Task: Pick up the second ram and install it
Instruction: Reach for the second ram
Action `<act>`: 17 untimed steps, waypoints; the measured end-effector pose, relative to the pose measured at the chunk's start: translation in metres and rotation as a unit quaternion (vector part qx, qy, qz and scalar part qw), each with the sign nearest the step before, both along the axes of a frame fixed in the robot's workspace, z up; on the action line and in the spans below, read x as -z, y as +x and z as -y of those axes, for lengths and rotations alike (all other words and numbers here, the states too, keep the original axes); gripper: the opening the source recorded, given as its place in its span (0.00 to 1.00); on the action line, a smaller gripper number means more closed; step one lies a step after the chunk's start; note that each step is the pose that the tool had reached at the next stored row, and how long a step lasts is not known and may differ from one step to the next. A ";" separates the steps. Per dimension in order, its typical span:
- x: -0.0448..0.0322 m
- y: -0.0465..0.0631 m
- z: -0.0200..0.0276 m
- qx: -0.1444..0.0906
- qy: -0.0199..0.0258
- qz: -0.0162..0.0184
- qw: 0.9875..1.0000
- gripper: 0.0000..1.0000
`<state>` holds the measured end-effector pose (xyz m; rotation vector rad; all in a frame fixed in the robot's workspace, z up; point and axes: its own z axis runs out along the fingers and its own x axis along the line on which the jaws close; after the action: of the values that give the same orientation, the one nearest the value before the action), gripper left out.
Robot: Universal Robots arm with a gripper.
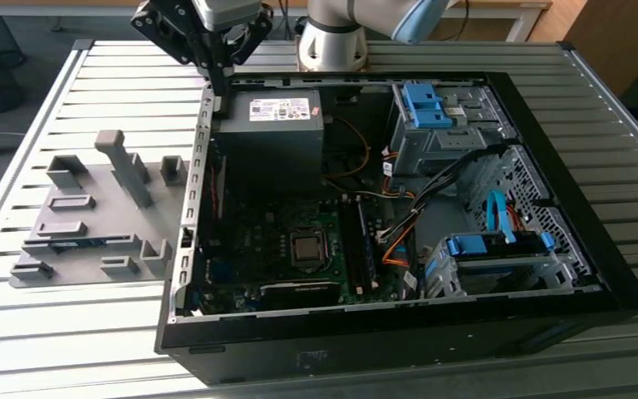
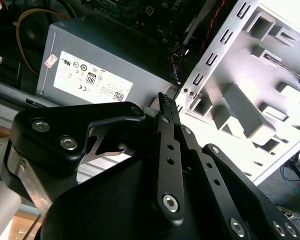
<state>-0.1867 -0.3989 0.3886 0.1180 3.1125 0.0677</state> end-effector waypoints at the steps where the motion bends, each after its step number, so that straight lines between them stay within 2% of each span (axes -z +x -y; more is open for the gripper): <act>1: 0.0000 0.000 0.0000 0.000 0.000 0.000 1.000 0.11; 17: 0.0004 -0.007 0.0000 0.000 0.000 0.000 1.000 0.11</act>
<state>-0.1932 -0.3989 0.3883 0.1179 3.1125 0.0677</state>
